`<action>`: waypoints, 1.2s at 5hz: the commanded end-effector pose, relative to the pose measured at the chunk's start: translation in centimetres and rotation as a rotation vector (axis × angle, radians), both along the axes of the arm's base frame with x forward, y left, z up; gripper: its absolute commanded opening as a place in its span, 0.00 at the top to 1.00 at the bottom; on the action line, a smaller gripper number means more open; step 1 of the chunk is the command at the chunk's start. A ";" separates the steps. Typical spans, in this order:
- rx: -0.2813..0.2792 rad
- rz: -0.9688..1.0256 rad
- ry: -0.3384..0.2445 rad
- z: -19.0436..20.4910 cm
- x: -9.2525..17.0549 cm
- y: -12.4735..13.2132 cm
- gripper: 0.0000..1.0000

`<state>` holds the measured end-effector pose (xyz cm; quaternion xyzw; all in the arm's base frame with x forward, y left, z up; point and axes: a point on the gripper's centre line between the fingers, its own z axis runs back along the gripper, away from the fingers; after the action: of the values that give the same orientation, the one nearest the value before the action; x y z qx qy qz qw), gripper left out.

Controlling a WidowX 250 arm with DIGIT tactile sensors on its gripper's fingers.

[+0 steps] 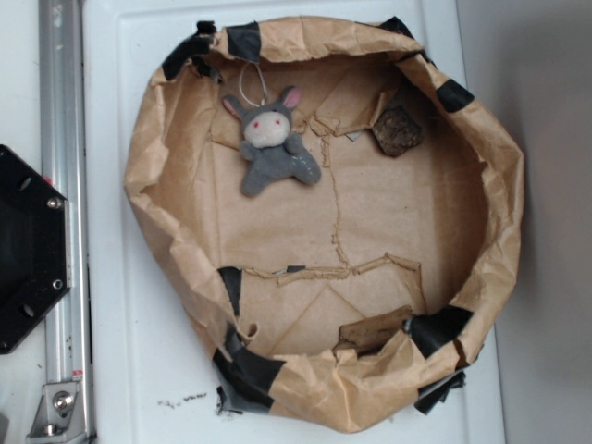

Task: Grab the gray animal.

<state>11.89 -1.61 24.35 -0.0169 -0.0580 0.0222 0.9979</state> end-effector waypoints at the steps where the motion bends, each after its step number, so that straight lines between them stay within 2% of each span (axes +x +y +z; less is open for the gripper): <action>1: 0.000 0.000 0.000 0.0 0.0 0.0 0.00; 2: 0.086 -0.100 0.084 -3.5 4.9 2.7 0.00; 3: 0.116 -0.182 0.116 -4.9 9.0 3.9 0.00; 4: 0.114 -0.318 0.144 -7.1 11.7 5.2 0.00; 5: 0.168 -0.474 0.155 -10.5 12.3 5.9 0.00; 6: 0.160 -0.665 0.122 -15.6 12.1 5.0 0.00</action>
<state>23.38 3.62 7.93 0.0370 0.0273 -0.3100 0.9496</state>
